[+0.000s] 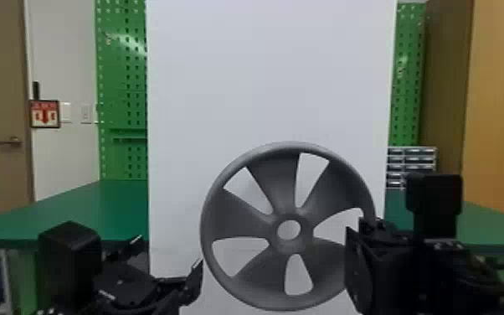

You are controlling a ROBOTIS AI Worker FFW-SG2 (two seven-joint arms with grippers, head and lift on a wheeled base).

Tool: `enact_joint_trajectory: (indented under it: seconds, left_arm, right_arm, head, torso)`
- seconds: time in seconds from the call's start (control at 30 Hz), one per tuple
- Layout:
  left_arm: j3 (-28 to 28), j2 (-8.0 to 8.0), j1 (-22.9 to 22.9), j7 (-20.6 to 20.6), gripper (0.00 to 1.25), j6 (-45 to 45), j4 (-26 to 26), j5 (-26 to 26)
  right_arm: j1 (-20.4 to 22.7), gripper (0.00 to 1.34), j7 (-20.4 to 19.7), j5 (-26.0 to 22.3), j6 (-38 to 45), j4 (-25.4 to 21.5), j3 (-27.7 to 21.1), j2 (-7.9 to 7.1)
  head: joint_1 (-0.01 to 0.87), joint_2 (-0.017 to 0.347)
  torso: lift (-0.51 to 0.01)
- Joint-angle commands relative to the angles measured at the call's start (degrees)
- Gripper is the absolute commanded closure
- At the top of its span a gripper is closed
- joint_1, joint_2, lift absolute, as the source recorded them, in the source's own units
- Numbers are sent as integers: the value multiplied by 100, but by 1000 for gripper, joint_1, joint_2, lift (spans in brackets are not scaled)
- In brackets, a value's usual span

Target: Hold the wheel and insert it

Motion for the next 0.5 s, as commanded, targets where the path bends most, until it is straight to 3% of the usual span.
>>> enact_joint_trajectory:
  seconds: [0.0,0.47]
  left_arm:
    - [-5,0,0,8,101,0,0,-17]
    - [-14,0,0,17,101,0,9,-35]
  right_arm:
    - [-116,1154,0,-28,35,1,-13,9]
    - [-547,1154,0,-204,237,1,31,0]
  head:
    - [97,15]
    - [97,15]
  torso:
    - [-442]
    - [-442]
